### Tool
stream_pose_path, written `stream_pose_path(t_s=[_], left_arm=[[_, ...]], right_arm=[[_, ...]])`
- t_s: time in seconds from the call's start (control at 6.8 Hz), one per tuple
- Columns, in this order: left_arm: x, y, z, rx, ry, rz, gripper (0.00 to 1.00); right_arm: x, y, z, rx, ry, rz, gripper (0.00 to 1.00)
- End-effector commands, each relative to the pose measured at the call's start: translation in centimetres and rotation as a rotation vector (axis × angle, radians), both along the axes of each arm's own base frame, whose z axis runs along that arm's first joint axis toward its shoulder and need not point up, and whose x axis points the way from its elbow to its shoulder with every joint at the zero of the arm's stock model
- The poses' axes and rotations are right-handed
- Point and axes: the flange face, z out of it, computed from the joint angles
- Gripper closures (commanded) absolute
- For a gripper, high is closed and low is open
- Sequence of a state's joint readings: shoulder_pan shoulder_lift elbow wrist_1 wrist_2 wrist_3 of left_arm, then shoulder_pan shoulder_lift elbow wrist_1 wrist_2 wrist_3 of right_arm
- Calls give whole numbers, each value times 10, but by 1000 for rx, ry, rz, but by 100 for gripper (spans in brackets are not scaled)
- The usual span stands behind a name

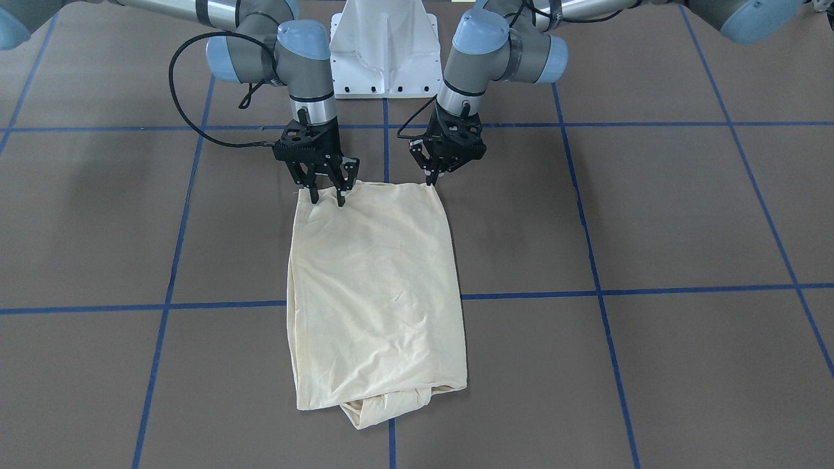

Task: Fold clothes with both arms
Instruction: 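Close both grippers on the shirt's near edge corners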

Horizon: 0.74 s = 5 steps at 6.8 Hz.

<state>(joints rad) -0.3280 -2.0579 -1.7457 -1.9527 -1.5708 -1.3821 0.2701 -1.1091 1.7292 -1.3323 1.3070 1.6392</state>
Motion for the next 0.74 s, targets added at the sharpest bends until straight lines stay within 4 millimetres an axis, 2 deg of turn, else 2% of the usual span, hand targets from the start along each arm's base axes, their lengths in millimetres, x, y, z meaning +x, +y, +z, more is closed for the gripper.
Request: stream_pose_path(t_s=[0.0,0.59], left_arm=[[0,0,0,0,1,0,100],[0,0,-2,1,4,0,100]], right_arm=[[-1,1,-4,1,-6,-3,100],[3,-1,-13,10,-17,-9,100]])
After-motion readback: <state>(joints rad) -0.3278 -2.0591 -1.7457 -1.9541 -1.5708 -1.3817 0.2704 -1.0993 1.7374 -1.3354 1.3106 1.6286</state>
